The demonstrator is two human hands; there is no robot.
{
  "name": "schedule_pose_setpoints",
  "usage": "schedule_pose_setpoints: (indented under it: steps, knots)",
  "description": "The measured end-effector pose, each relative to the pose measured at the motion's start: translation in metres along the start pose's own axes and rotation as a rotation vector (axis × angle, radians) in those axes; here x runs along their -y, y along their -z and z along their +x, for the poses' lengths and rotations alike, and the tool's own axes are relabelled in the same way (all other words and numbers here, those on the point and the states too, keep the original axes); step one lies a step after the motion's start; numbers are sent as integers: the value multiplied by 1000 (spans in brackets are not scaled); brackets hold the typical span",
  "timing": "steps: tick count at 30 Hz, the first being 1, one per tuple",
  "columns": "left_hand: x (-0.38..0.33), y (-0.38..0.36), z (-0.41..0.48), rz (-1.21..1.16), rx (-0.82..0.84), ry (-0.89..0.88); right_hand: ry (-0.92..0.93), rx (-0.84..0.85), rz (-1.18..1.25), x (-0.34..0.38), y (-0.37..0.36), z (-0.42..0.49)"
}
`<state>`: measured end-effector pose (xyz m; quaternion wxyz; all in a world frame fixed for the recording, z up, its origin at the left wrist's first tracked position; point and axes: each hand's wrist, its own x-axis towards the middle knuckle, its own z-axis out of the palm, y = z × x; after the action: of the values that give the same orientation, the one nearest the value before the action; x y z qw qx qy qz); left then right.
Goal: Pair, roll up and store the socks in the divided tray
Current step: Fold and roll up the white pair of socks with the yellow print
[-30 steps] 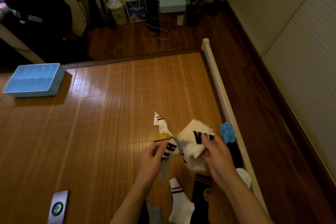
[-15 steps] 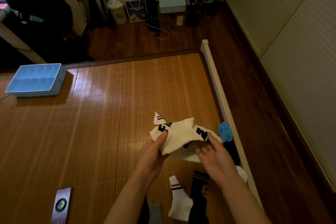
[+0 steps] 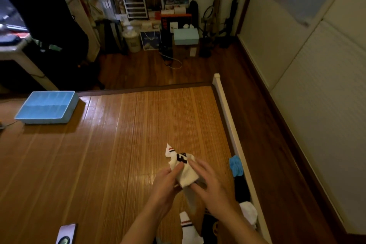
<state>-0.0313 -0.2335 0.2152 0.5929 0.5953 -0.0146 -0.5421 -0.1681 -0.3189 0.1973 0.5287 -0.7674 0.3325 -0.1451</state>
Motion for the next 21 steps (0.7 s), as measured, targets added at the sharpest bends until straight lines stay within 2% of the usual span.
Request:
schedule_pose_setpoints:
  steps: [4, 8, 11, 16, 21]
  knots:
    - [-27, -11, -26, 55, 70, -35, 30, -157, -48, 31, 16, -1]
    - [-59, -19, -49, 161, 121, -142, -166, -400, 215, 77, 44, 2]
    - [-85, -21, -62, 210, 120, -296, -187, -515, 295, 102, 70, 5]
    - [-127, -32, -86, 220, 173, -499, -159, -536, 352, 128, 95, 11]
    - [-155, -45, -99, 125, 257, -594, -155, -474, 421, 142, 110, 18]
